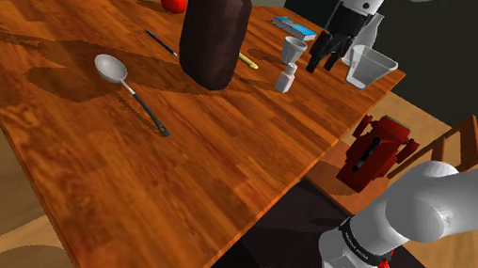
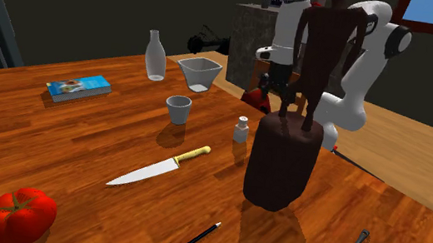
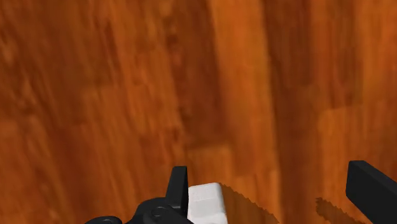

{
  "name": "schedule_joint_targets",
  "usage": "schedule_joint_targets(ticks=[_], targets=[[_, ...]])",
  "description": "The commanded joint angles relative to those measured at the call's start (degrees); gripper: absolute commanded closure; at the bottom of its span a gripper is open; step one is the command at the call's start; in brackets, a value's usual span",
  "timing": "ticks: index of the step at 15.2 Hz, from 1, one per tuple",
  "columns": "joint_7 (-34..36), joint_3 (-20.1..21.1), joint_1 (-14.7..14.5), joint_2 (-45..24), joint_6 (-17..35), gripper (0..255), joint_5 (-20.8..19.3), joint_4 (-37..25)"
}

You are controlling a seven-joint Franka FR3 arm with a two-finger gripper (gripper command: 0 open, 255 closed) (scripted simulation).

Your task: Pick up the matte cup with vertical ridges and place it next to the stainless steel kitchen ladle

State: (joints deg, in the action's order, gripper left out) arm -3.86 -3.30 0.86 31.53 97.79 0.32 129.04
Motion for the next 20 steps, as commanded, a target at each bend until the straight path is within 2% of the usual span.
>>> schedule_joint_targets(ticks=[1, 11, 20], targets=[[-0.98, -0.65, 0.57, -3.5, 1.96, 0, -1.38, -1.84], [-4.61, -3.37, 2.91, -22.36, 8.19, 0, -6.47, -16.45], [-7.72, -5.49, 5.0, -40.42, 9.09, 0, -8.99, -35.97]])
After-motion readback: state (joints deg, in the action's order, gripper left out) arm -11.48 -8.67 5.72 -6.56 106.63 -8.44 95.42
